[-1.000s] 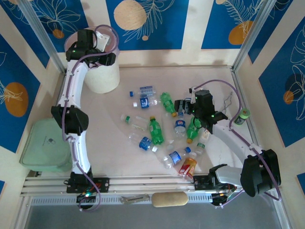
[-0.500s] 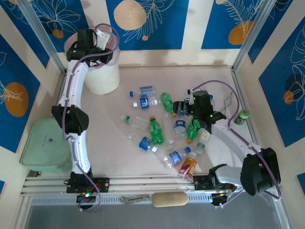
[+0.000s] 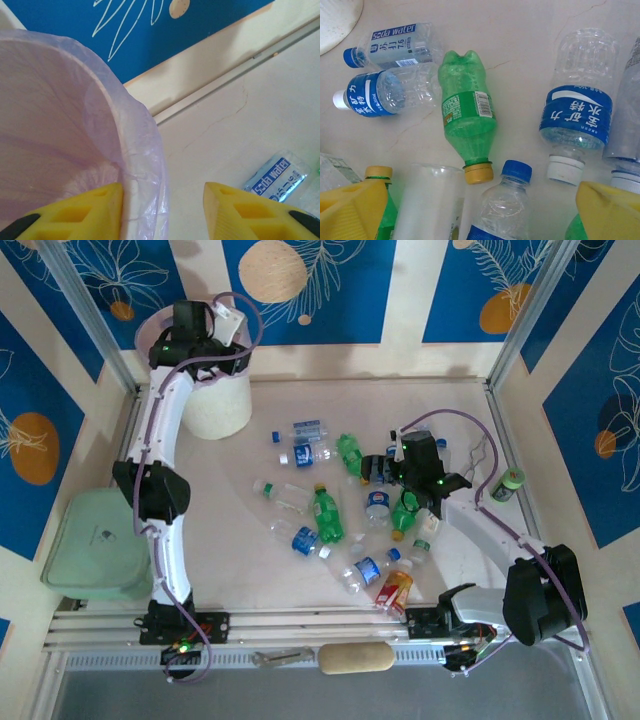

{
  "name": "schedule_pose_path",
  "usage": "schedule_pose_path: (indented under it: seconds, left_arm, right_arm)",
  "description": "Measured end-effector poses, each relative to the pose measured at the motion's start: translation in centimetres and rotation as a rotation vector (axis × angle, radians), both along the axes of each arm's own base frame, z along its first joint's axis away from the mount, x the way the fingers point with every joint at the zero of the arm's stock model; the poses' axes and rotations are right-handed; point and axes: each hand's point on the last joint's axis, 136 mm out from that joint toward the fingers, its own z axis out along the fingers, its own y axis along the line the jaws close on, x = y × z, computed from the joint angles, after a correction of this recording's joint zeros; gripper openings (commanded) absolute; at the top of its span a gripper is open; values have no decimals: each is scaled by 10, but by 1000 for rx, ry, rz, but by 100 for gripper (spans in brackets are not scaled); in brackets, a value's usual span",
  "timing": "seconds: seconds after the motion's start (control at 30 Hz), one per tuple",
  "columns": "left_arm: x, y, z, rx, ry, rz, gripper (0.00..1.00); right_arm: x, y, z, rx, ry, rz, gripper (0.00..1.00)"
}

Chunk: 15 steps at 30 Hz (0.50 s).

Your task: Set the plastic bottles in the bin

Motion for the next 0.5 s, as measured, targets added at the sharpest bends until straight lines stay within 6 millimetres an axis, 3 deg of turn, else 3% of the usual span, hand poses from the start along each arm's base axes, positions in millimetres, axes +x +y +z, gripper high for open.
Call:
schedule_pose_path:
  seconds: [0.13,0.4,0.5]
  left_arm:
    - [5,4,-6,26,-7,8,33]
    - [13,7,-6,50,-35,19,0]
    - [14,8,-5,48,-37,24,0]
  right_arm:
    - [-1,-1,5,2,-12,-3,98]
    - [-3,-4,11,0,-26,-12,98]
    - [-3,-5,11,-3,-27,-14,98]
